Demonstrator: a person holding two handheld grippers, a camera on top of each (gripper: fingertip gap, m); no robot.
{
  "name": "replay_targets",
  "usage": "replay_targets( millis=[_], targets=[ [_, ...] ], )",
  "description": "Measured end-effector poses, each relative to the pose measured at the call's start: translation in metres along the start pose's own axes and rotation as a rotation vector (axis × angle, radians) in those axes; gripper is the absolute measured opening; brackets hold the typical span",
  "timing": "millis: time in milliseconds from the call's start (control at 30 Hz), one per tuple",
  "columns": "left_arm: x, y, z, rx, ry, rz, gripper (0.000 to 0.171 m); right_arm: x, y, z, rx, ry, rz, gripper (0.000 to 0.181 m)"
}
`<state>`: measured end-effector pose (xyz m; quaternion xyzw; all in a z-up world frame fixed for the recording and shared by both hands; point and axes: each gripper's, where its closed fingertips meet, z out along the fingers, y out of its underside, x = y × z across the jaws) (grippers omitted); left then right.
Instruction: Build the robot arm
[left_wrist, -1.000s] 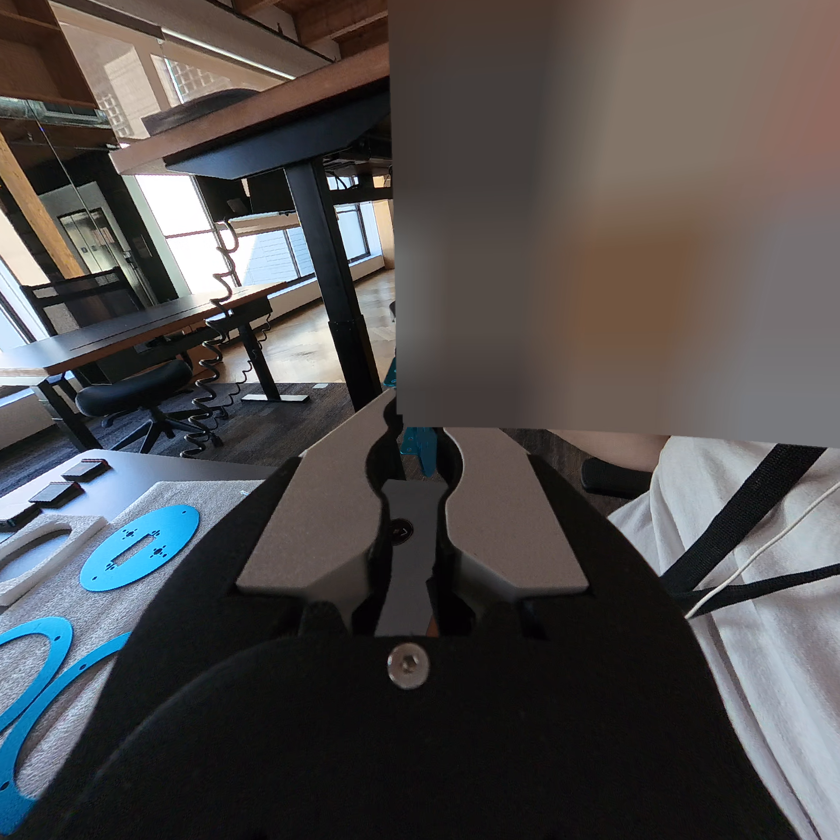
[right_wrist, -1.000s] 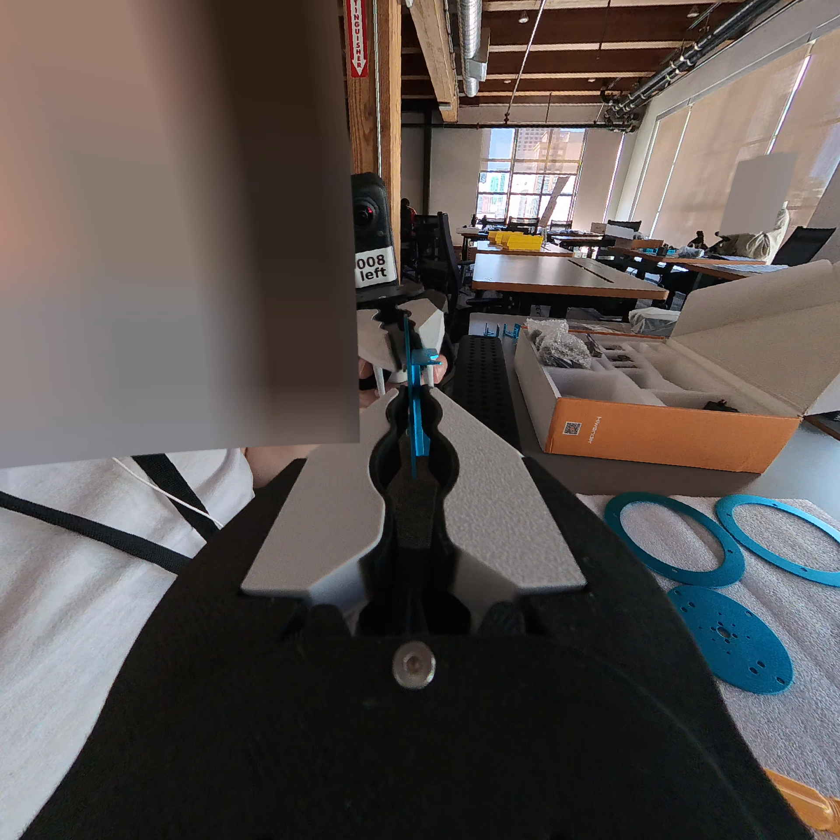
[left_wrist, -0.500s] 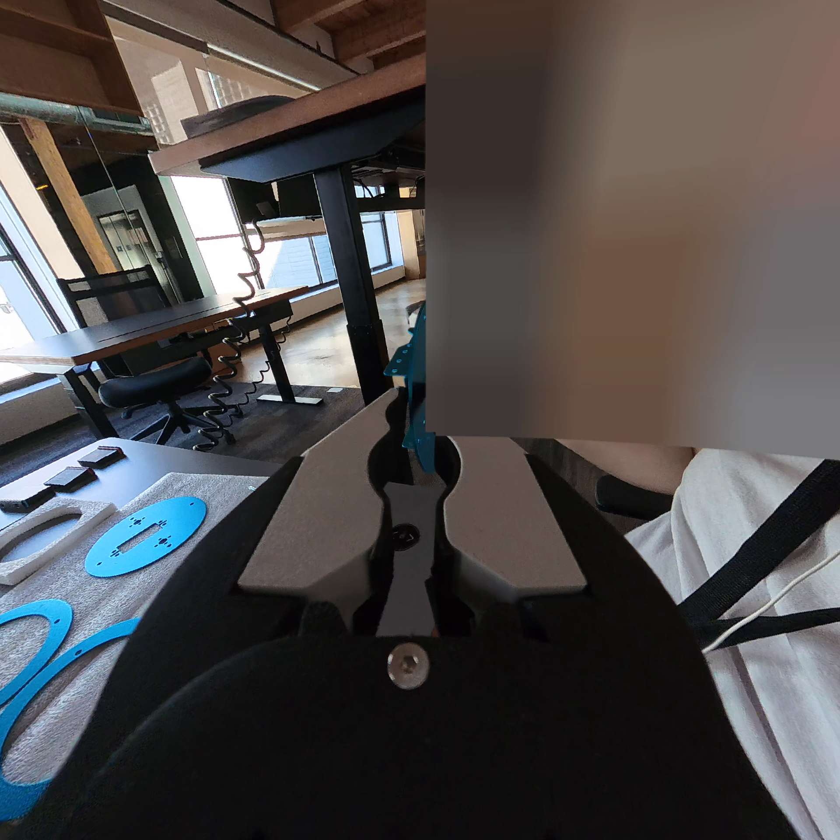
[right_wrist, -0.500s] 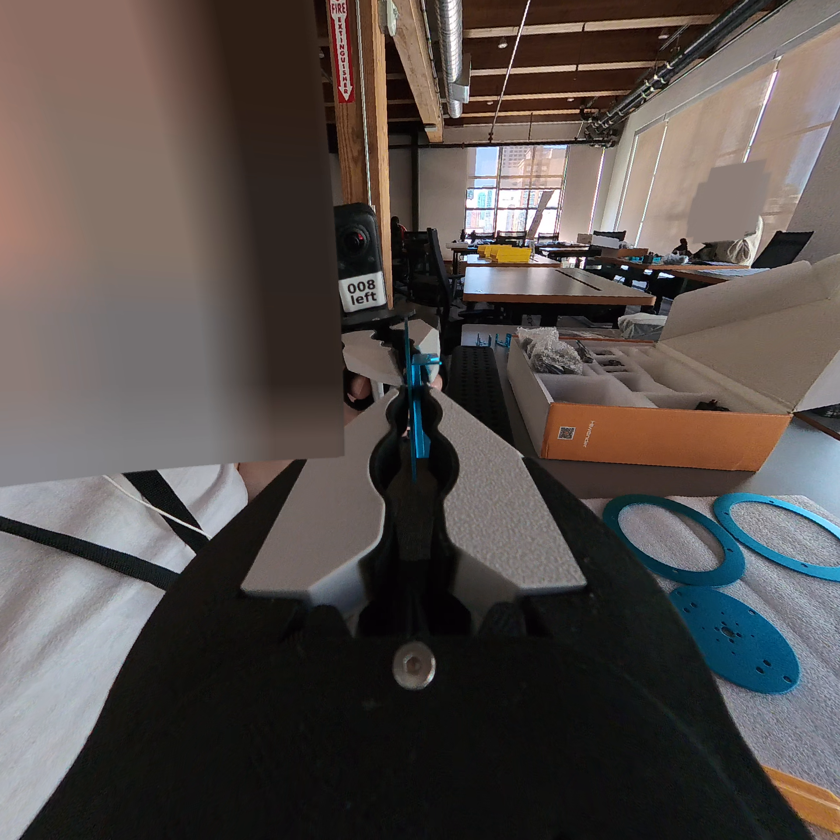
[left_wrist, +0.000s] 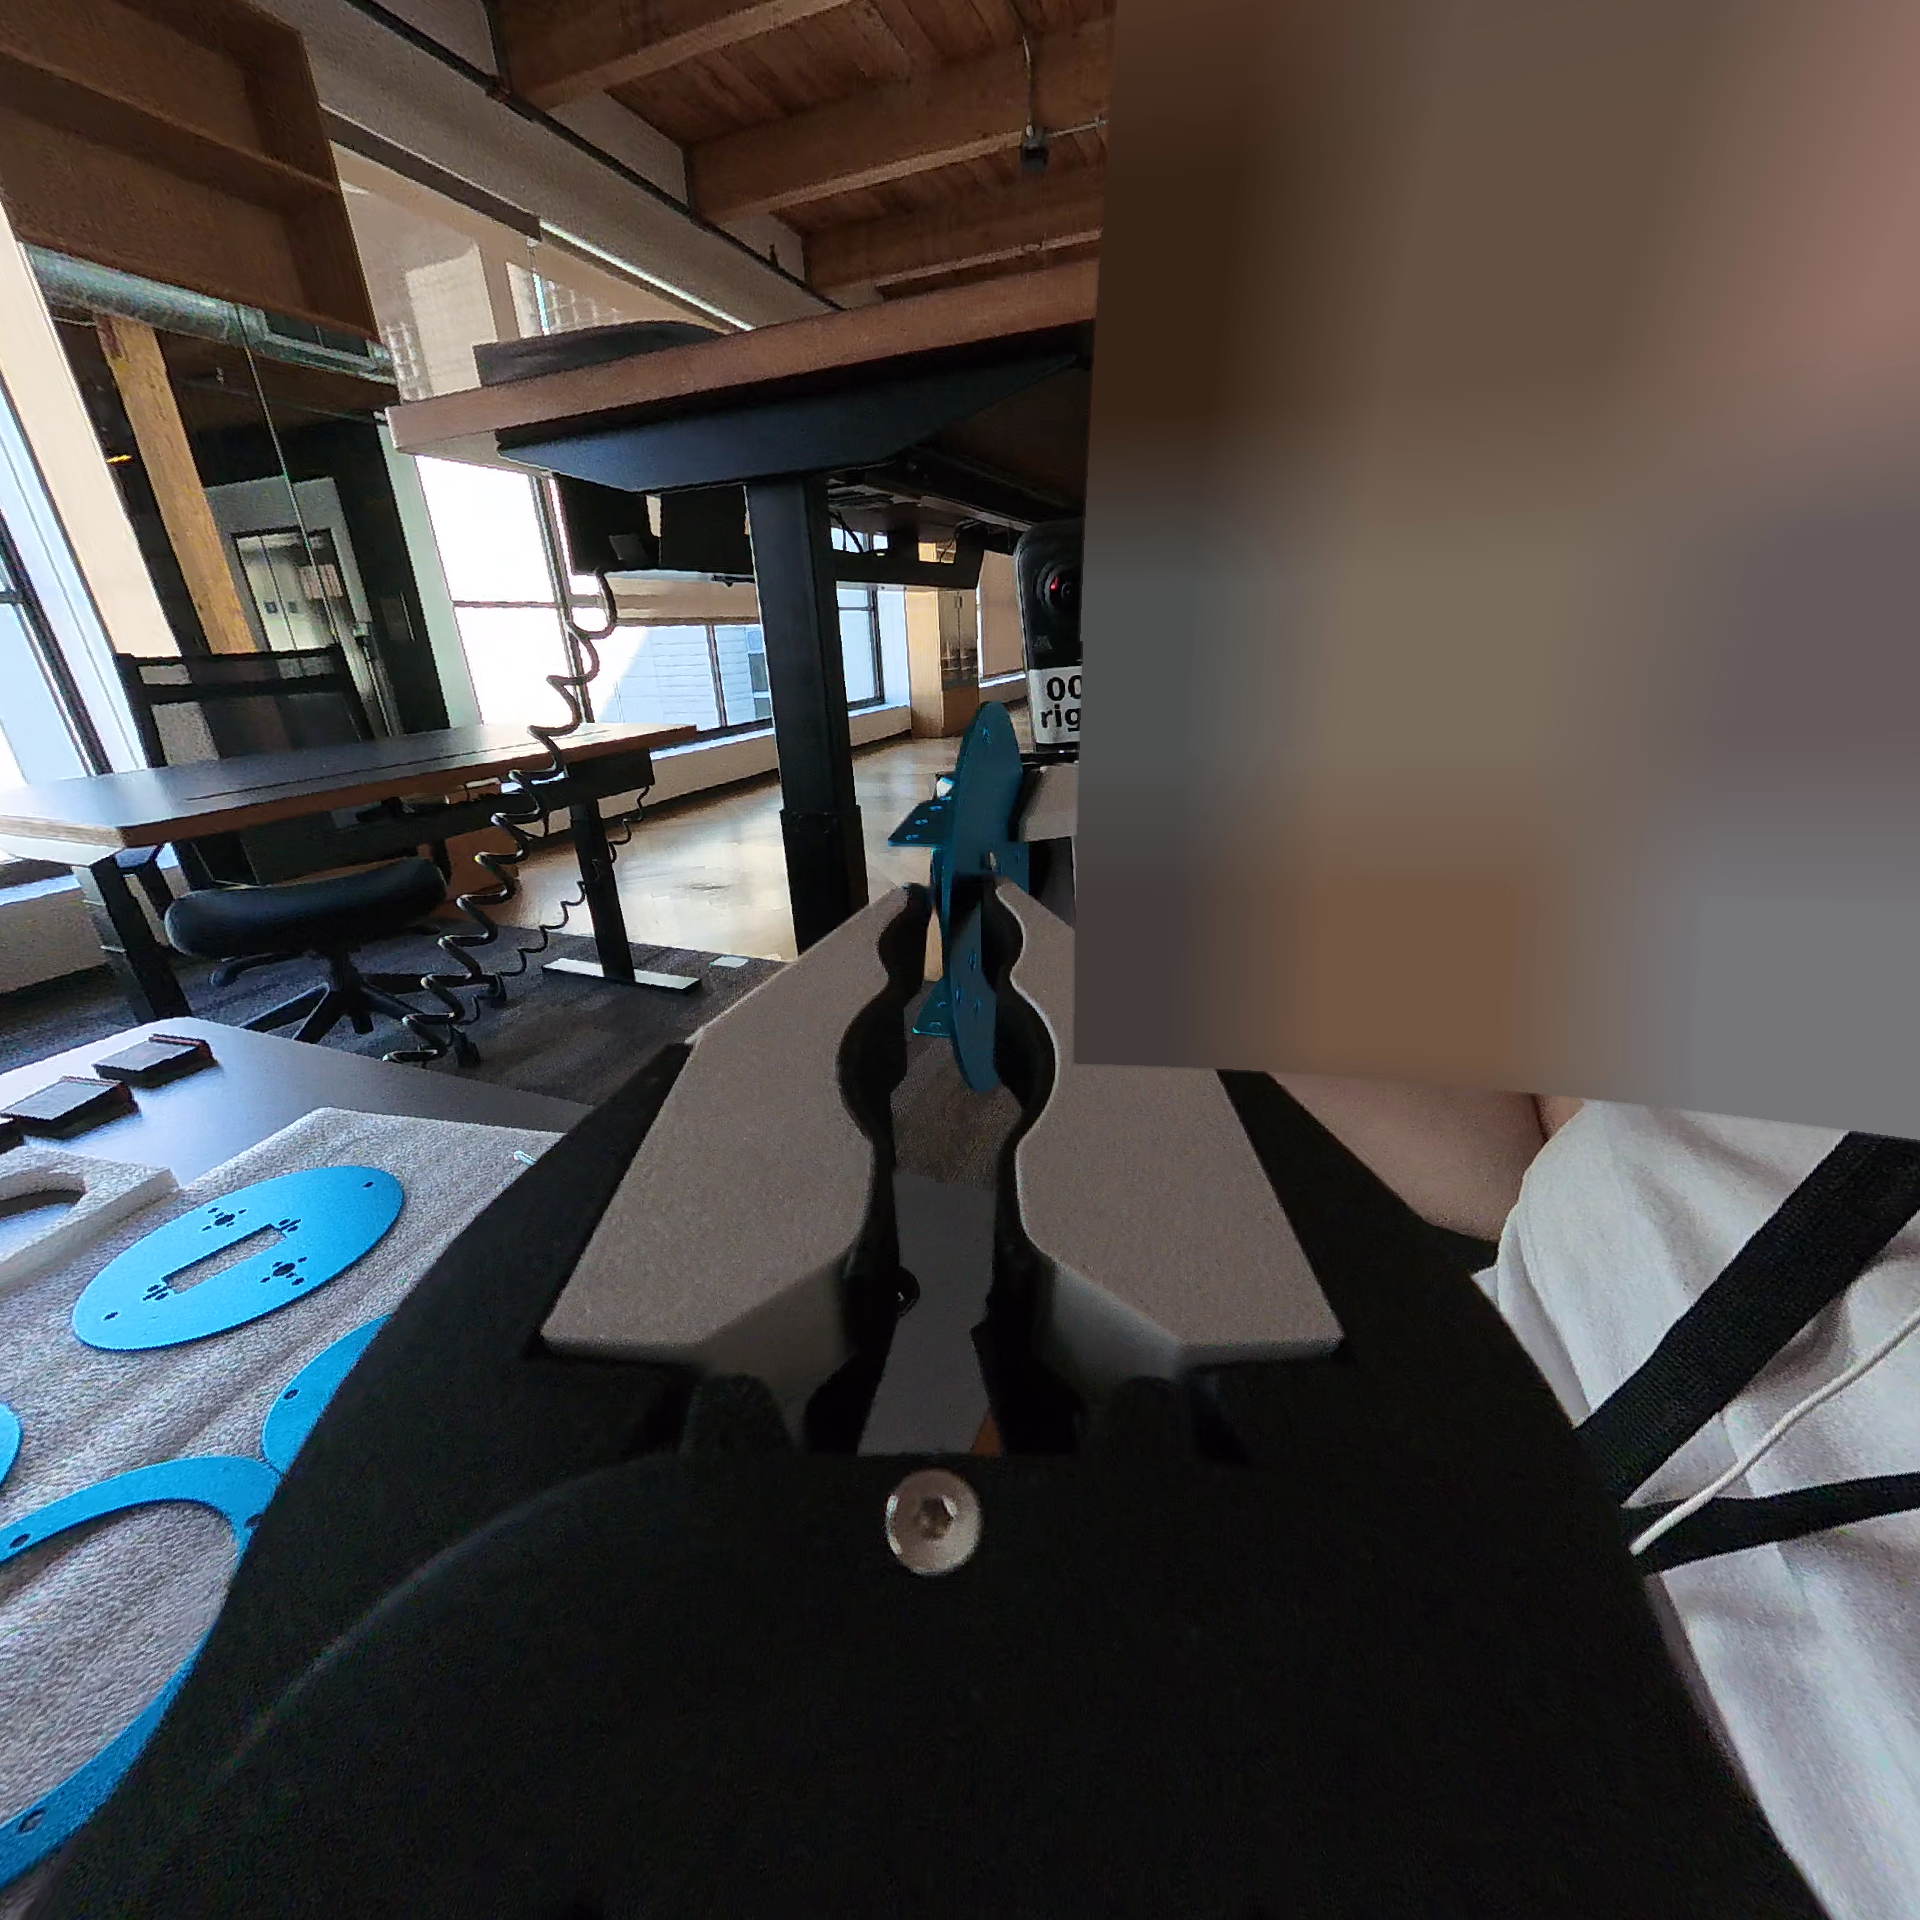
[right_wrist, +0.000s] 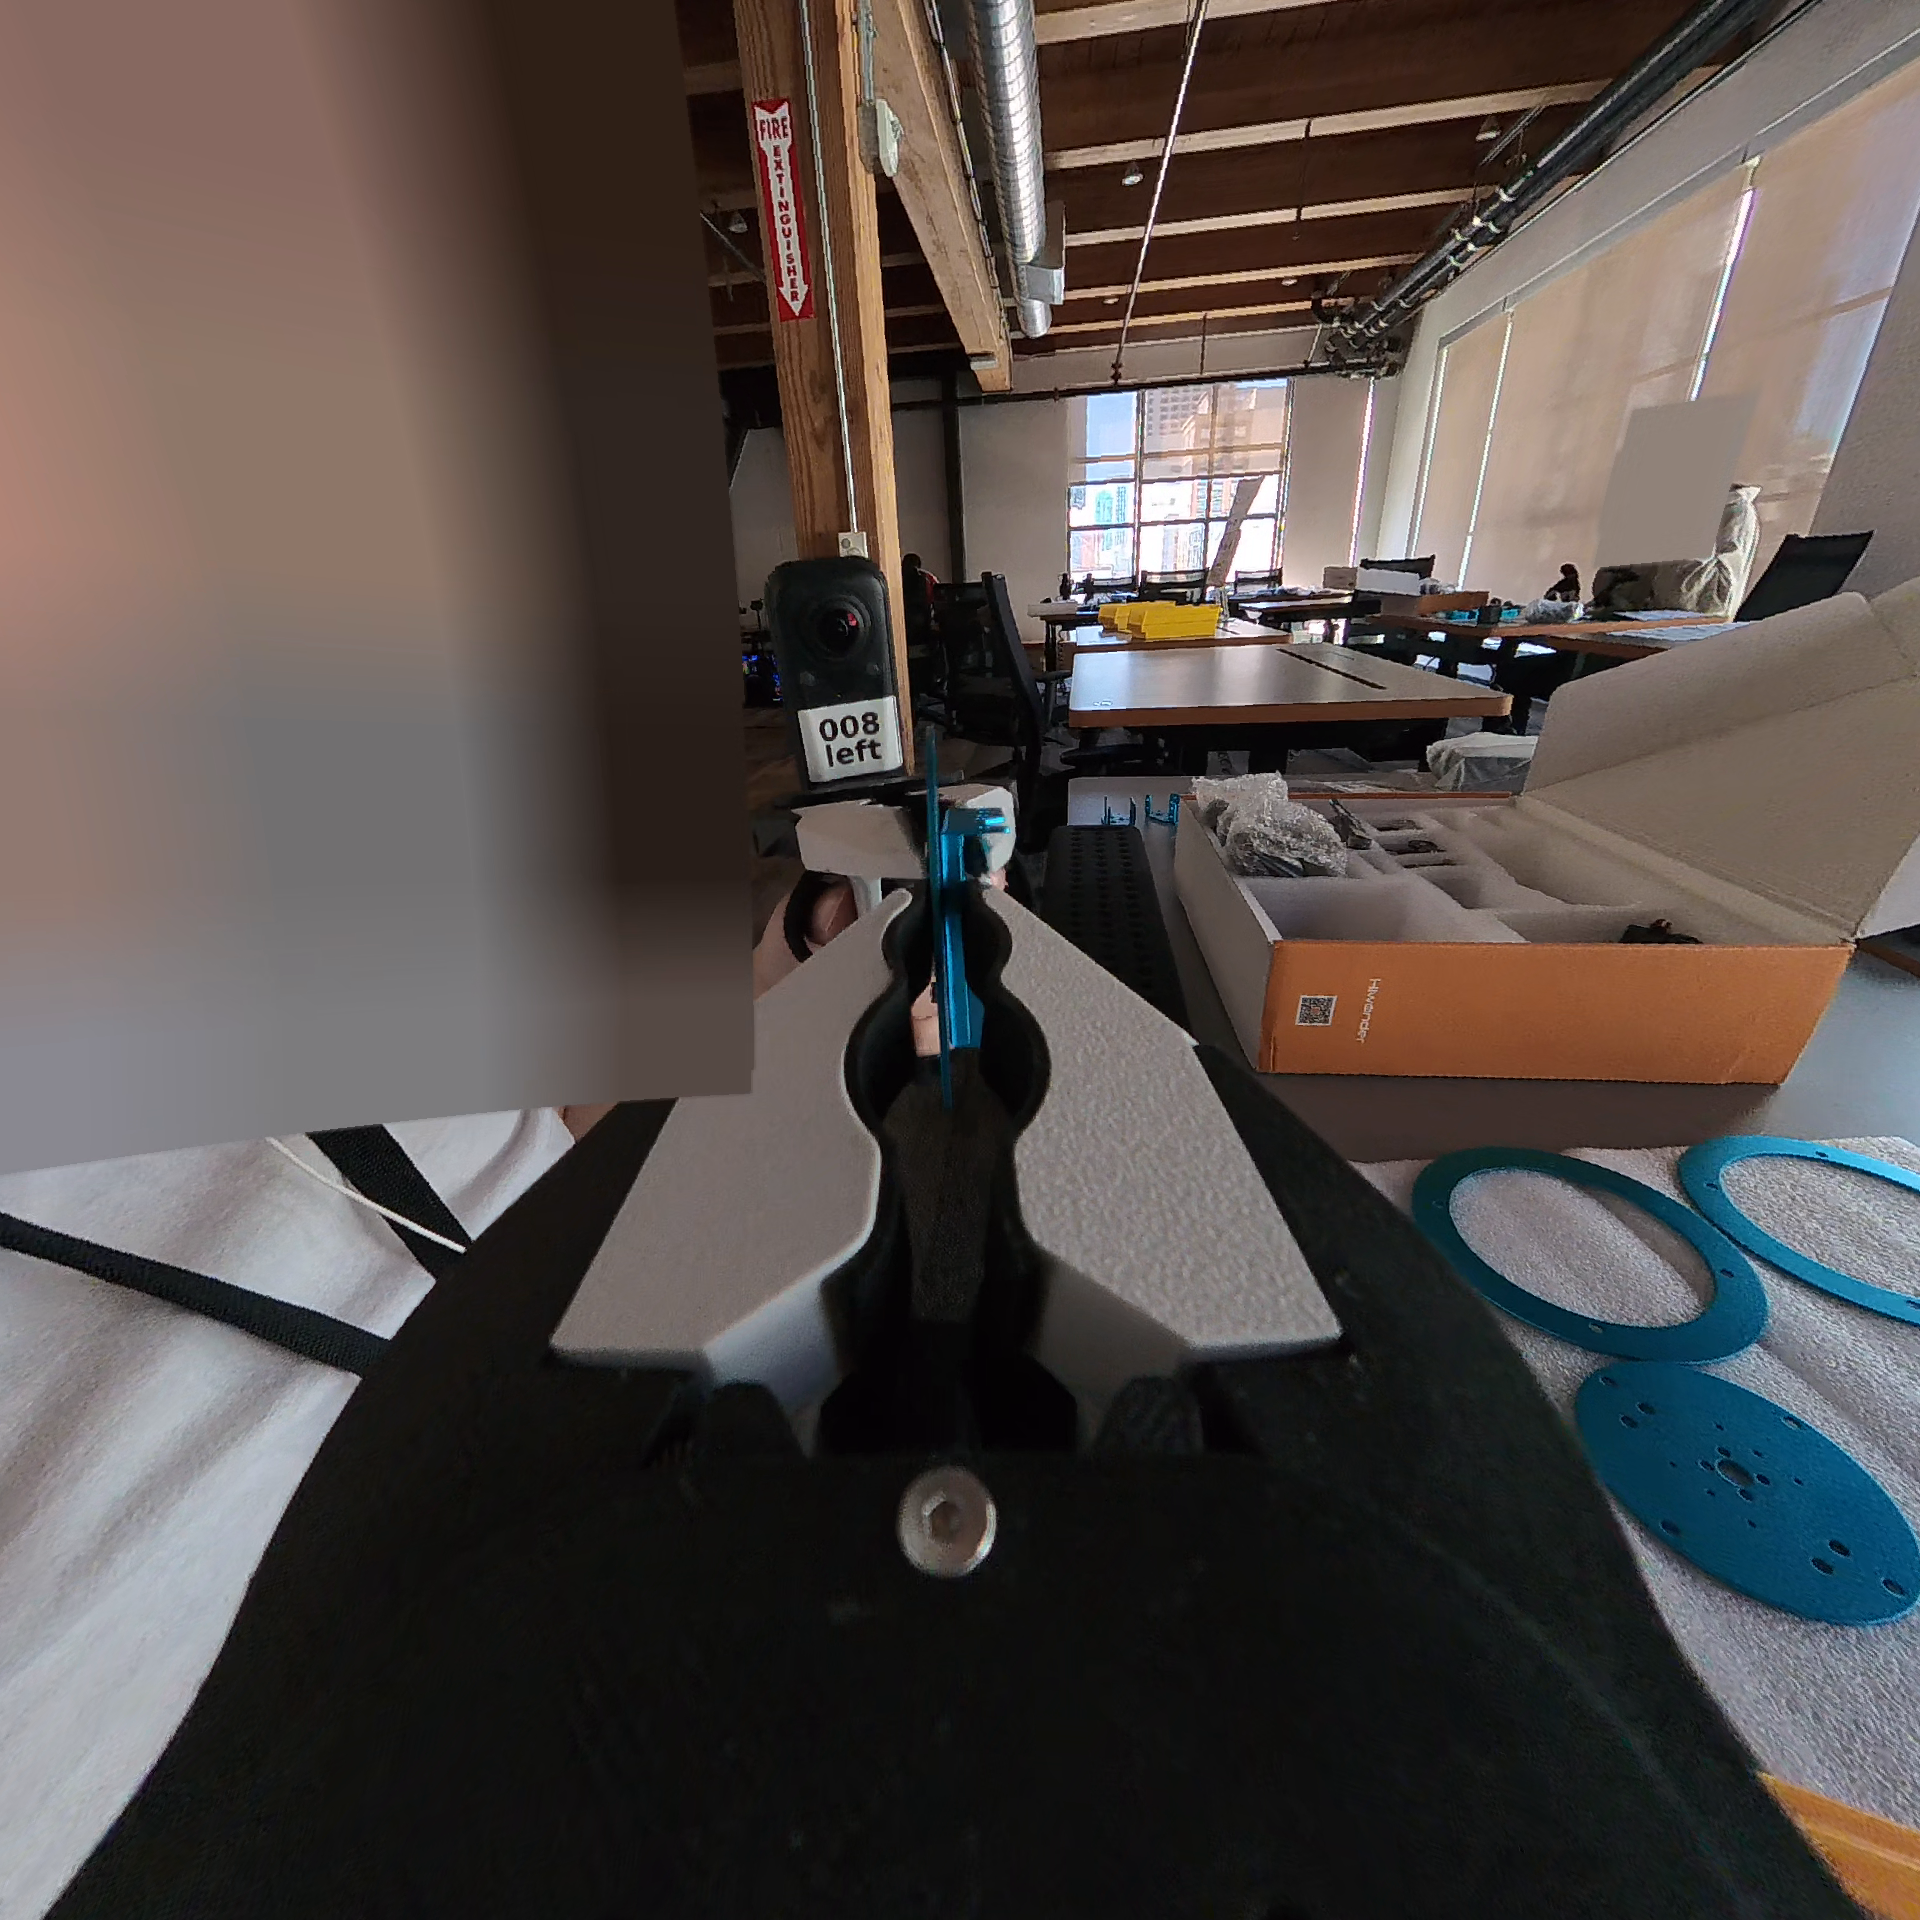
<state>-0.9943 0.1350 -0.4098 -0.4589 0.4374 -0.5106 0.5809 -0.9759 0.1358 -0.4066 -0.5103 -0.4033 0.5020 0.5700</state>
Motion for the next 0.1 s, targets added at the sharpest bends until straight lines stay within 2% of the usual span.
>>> replay_targets(
  millis=[100],
  targets=[
    [-0.0004,-0.0004,0.0009,0.011,-0.001,-0.008,0.008,0.0000,0.0004,0.0013,0.008,-0.003,0.009,0.004]
  ],
)
